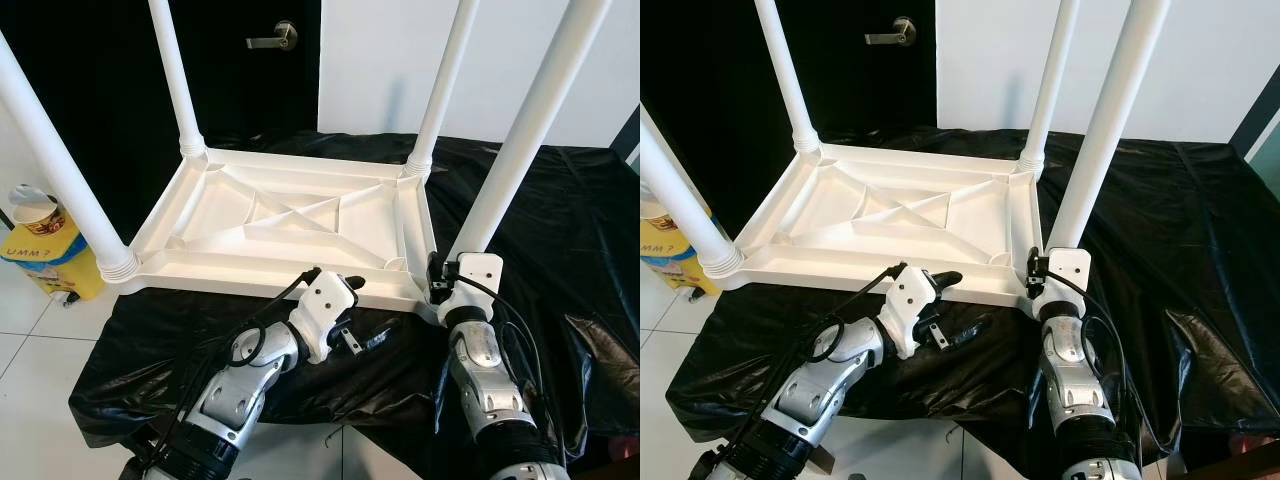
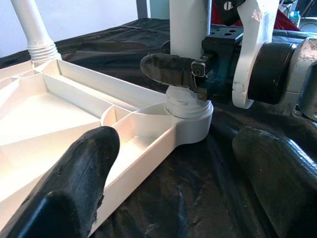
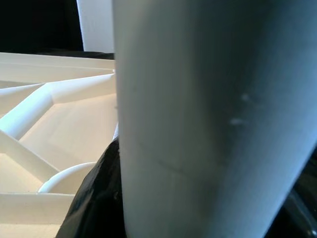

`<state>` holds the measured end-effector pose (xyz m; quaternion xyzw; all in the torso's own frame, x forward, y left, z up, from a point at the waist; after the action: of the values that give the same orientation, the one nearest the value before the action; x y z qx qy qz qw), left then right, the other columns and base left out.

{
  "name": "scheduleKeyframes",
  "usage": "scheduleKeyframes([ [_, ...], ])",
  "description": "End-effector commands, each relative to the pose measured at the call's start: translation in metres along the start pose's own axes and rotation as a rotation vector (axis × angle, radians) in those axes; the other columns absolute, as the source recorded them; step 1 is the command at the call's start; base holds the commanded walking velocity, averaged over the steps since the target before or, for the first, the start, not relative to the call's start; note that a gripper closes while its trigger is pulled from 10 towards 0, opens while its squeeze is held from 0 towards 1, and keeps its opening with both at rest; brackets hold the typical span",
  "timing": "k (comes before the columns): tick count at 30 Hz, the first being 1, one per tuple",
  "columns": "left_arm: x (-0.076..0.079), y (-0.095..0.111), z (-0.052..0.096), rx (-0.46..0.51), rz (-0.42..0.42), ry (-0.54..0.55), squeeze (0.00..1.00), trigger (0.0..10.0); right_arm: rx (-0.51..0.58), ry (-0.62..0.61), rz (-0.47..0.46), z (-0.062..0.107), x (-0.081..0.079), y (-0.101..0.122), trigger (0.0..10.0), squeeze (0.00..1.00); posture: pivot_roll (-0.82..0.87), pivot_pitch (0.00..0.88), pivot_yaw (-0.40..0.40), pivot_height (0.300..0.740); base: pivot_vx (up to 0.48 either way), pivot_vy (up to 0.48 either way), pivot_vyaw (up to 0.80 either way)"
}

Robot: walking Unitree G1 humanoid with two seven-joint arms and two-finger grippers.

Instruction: Building children table

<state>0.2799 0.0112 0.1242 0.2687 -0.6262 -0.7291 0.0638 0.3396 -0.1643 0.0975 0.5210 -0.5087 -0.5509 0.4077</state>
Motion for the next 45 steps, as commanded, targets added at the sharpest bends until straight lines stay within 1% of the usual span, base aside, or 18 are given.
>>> scheduleKeyframes([
  [1,0.002,-0.004,-0.001,-0.021,0.001,0.0,0.0,10.0,-0.12,-0.039,0.014,0.01,0.007,-0.027,10.0,0.0,0.02,0.0,-0.058,0.74,0.0,0.0,0.0],
  [9,0.001,-0.004,-0.001,-0.019,-0.001,0.002,0.0,10.0,-0.111,-0.039,0.02,0.009,0.007,-0.025,10.0,0.0,0.02,0.0,-0.06,0.74,0.0,0.0,0.0],
  [10,0.001,-0.003,-0.001,-0.019,-0.002,0.003,0.0,10.0,-0.106,-0.038,0.022,0.008,0.006,-0.024,10.0,1.0,0.02,0.0,-0.061,0.74,0.0,0.0,0.0],
  [15,0.001,-0.003,-0.001,-0.018,-0.002,0.003,0.0,10.0,-0.082,-0.012,0.011,0.007,0.005,-0.018,10.0,1.0,0.02,0.0,-0.062,0.74,0.0,0.0,0.0],
  [19,0.002,-0.003,-0.001,-0.018,-0.003,0.004,0.0,10.0,-0.053,0.048,-0.004,0.006,0.006,-0.011,10.0,1.0,0.02,0.0,-0.063,0.74,0.0,0.0,0.0],
  [21,0.002,-0.003,-0.002,-0.017,-0.003,0.004,0.0,10.0,-0.03,0.142,0.002,0.007,0.01,-0.005,10.0,1.0,0.01,0.0,-0.061,0.74,0.0,0.0,0.0],
  [23,0.002,-0.003,-0.001,-0.017,-0.003,0.004,0.0,10.0,-0.024,0.174,0.009,0.008,0.011,-0.003,10.0,1.0,0.01,0.0,-0.061,0.74,0.0,0.0,0.0],
  [24,0.002,-0.003,-0.001,-0.017,-0.003,0.004,0.0,10.0,-0.023,0.222,0.009,0.009,0.012,-0.001,10.0,0.73,0.01,0.0,-0.058,0.74,0.0,0.0,0.0],
  [27,0.002,-0.003,-0.001,-0.017,-0.003,0.004,0.0,10.0,-0.023,0.222,0.009,0.009,0.012,-0.001,10.0,0.73,0.01,0.0,-0.058,0.74,0.0,0.0,0.0],
  [28,0.002,-0.003,-0.001,-0.018,-0.002,0.004,0.0,10.0,-0.015,0.273,0.011,0.009,0.014,0.003,10.0,0.0,0.01,0.0,-0.054,0.74,0.0,0.0,0.0],
  [29,0.002,-0.004,0.0,-0.019,-0.001,0.004,0.0,10.0,-0.019,0.345,0.023,0.01,0.016,0.006,10.0,0.0,0.01,0.0,-0.051,0.74,0.0,0.0,0.0],
  [30,0.002,-0.004,0.0,-0.019,-0.001,0.004,0.0,10.0,-0.019,0.345,0.023,0.01,0.016,0.006,10.0,0.0,0.01,0.0,-0.051,0.74,0.0,0.0,0.0],
  [32,0.001,-0.004,0.0,-0.021,-0.001,0.006,0.0,10.0,-0.037,0.469,0.054,0.01,0.016,0.009,10.0,0.0,0.0,0.0,-0.045,0.74,0.0,0.0,0.0],
  [33,0.001,-0.004,0.0,-0.021,-0.001,0.006,0.0,10.0,-0.037,0.469,0.054,0.01,0.016,0.009,10.0,0.0,0.0,0.0,-0.045,0.74,0.0,0.0,0.0],
  [35,0.0,-0.004,-0.001,-0.02,-0.002,0.005,0.0,10.0,-0.06,0.555,0.082,0.008,0.013,0.01,10.0,0.0,0.0,0.0,-0.042,0.74,0.0,0.0,0.0],
  [40,-0.001,-0.002,-0.002,-0.016,-0.007,0.003,0.0,10.0,-0.066,0.609,0.133,-0.002,0.009,0.013,10.0,0.0,0.0,0.0,-0.036,0.74,0.0,0.0,0.0],
  [44,-0.002,-0.002,-0.003,-0.016,-0.008,0.003,0.0,10.0,-0.068,0.622,0.141,-0.003,0.009,0.014,10.0,0.0,0.0,0.0,-0.036,0.74,0.0,0.0,0.0],
  [45,-0.003,-0.002,-0.002,-0.016,-0.01,0.006,0.0,10.0,-0.076,0.637,0.15,-0.004,0.008,0.013,2.1,0.0,0.01,0.0,-0.04,0.74,0.0,0.0,0.0],
])
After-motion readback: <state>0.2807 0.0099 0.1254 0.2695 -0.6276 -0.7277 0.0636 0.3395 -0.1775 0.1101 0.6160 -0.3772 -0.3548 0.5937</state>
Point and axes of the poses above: a point about 5 cm out from each wrist's last joint towards the gripper, its own z axis pointing back from the gripper into the wrist, its own y axis along the axis of the wrist's last joint, x = y × z, the point moved 4 cm from there along -z, pointing out of the wrist towards the gripper, and after that the axes turned 9 degrees about -z, right-handed, at the moved point
